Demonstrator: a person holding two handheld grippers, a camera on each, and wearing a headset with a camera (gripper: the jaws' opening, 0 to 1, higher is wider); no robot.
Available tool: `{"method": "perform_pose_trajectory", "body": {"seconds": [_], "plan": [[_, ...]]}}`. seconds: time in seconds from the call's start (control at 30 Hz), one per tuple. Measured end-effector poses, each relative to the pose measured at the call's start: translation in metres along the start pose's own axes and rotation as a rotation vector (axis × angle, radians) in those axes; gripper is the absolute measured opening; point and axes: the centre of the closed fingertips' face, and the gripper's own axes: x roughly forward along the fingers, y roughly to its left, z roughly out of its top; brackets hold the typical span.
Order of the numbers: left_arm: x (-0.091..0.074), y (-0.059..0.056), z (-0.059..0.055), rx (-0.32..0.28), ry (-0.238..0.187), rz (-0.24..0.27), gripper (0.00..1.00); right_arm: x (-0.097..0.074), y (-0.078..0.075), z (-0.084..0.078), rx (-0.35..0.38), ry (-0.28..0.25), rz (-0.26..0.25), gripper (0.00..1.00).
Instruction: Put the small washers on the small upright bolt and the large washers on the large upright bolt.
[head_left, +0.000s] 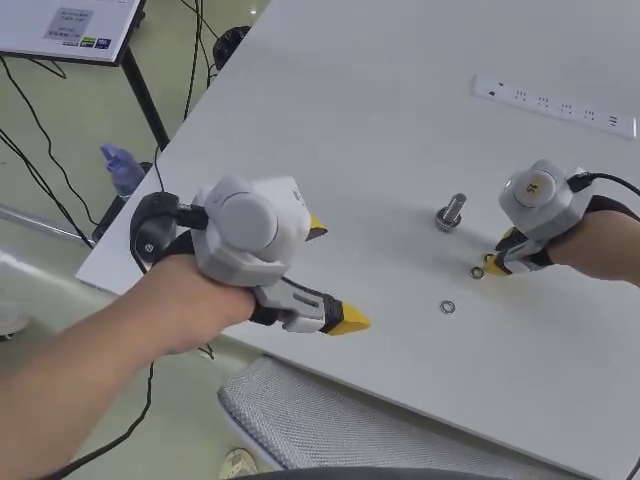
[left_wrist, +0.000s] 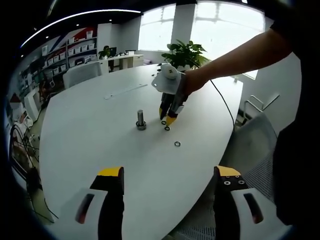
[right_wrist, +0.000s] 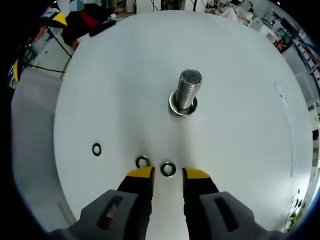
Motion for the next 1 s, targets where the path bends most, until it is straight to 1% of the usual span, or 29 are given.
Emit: {"method": "perform_pose_trajectory", "body": {"seconds": [0.13,0.27,0.33,0.4,0.5,0.6,0.77,1.0], "plan": [[-0.0004,0.0002,-0.0017,0.005,0.009,0.004,0.72,0.0004,0.0024,0.0013,-0.02,0.004,-0.001,0.19],[-0.0017,0.0011,-0.0015,-0.001,0.006,0.008,0.71,0.0006,0.0008,0.0013,-0.015,0.013,-0.004,0.16],[-0.002,0.0014,-0.0017,-0.001,0.005,0.009,0.7,0.0006,0.0,0.001,-0.03,0.019,-0.001,0.15],[-0.0021,0.0016,-0.0021,-0.003,0.006,0.009,0.7,0.0006,-0.0004,0.001,-0.044,0.021,0.002,0.14],[-0.0019,0.0022,-0.0034,-0.003,0.008,0.009,0.69,0.0007,0.0001,0.0011,-0.04,0.025,0.005,0.14],[-0.0011,0.0022,-0.0045,-0.005,0.009,0.008,0.69,0.0012,0.0011,0.0014,-0.058,0.046,-0.001,0.14],[0.0007,0.0021,-0.0041,-0.007,0.01,0.005,0.68,0.0009,-0.0001,0.0009,-0.03,0.064,-0.004,0.13],[0.0023,0.0033,-0.0023,-0.006,0.015,0.003,0.67,0.0011,-0.0002,0.0004,-0.027,0.05,-0.001,0.12]]}}
